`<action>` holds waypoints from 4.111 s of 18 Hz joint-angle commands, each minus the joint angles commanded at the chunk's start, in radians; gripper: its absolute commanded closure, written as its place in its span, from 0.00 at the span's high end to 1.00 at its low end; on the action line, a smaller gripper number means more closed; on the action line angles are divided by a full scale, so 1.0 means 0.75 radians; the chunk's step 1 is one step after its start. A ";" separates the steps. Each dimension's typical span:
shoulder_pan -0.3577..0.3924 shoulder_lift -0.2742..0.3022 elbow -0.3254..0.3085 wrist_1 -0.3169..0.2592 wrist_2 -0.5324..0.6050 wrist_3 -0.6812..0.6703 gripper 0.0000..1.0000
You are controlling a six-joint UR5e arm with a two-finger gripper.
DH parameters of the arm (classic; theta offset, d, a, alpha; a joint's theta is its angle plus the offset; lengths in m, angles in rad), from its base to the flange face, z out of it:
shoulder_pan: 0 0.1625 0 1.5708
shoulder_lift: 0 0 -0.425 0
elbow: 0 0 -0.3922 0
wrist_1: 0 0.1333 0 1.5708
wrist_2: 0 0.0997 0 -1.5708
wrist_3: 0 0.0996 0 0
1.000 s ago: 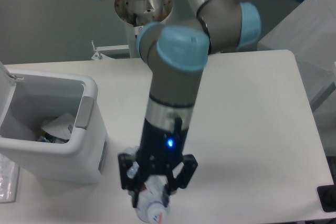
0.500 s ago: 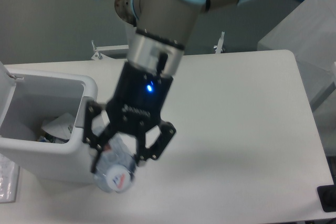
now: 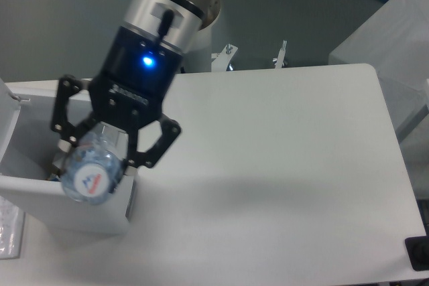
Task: Place the trash in the trash can
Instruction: 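Carry the bottle over the bin and lower it inside, then open the gripper, release the bottle, and withdraw from the bin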
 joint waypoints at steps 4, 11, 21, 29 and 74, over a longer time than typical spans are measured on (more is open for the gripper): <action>-0.012 0.053 -0.104 0.002 -0.004 0.016 0.60; -0.053 0.047 -0.158 0.031 -0.004 0.016 0.60; -0.102 0.015 -0.344 0.212 -0.002 0.100 0.62; -0.108 0.027 -0.452 0.231 0.020 0.182 0.96; 0.501 -0.290 -0.250 -0.262 0.920 1.606 1.00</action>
